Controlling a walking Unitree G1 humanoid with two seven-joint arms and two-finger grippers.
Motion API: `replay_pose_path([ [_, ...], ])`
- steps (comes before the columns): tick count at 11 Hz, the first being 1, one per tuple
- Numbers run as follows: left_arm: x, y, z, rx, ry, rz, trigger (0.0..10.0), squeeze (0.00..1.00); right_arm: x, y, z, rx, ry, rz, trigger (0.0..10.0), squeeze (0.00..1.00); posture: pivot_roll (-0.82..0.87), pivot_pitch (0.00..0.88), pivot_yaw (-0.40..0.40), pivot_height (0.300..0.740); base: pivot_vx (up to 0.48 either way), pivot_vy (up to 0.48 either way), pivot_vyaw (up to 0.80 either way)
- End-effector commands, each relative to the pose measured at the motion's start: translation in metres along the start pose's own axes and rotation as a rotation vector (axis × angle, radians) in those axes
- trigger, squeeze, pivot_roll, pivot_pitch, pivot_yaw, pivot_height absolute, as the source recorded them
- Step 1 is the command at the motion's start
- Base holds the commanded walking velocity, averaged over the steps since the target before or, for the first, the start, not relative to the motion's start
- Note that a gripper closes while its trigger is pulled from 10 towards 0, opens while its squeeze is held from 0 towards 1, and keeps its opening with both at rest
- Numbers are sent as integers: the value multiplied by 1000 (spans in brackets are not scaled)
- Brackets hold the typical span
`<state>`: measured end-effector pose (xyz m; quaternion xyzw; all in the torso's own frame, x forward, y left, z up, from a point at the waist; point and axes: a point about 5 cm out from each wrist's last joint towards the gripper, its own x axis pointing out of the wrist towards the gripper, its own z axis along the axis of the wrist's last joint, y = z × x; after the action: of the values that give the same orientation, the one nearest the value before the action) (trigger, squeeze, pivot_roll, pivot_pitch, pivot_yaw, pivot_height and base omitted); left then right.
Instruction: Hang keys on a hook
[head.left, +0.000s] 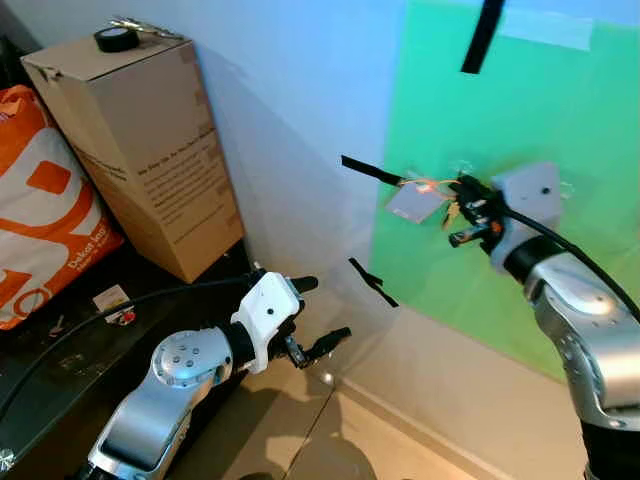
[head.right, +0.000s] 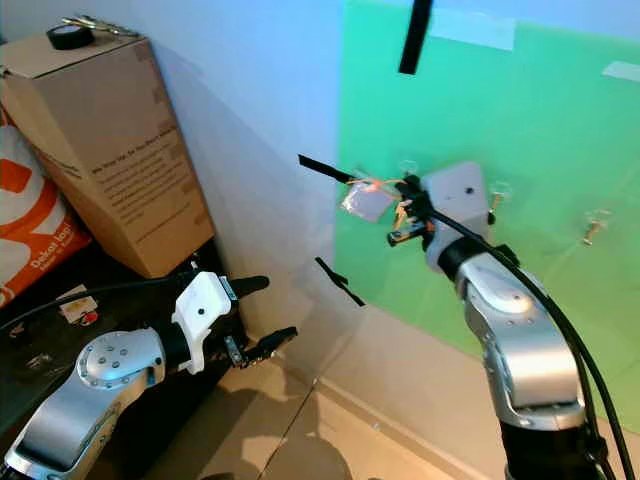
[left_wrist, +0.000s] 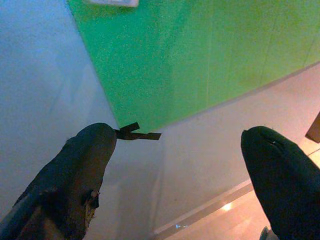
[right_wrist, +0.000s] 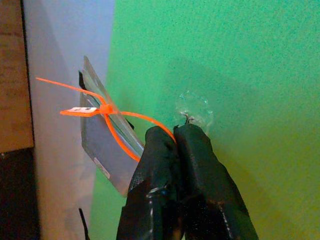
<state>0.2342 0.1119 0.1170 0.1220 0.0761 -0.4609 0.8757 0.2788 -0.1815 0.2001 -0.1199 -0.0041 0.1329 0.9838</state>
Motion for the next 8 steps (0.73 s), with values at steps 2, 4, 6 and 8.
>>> replay_pose_path([
  [2, -1, 0, 3, 12, -9, -3, 10000, 0, -11, -7, -16, 1, 73, -17, 10000, 0, -16, 0, 67, 740, 0, 0, 0],
  [4, -1, -1, 2, 12, -9, -2, 10000, 0, -16, 0, -14, 5, 40, 45, 10000, 0, -15, 0, 63, 740, 0, 0, 0],
  [6, -1, -2, 2, 13, -9, -4, 10000, 0, -18, 3, -14, -2, 37, 66, 10000, 0, -16, 0, 64, 740, 0, 0, 0],
  [8, -1, -1, 3, 15, -10, -4, 10000, 0, -16, 6, -12, -6, 28, 74, 10000, 0, -16, 0, 65, 740, 0, 0, 0],
])
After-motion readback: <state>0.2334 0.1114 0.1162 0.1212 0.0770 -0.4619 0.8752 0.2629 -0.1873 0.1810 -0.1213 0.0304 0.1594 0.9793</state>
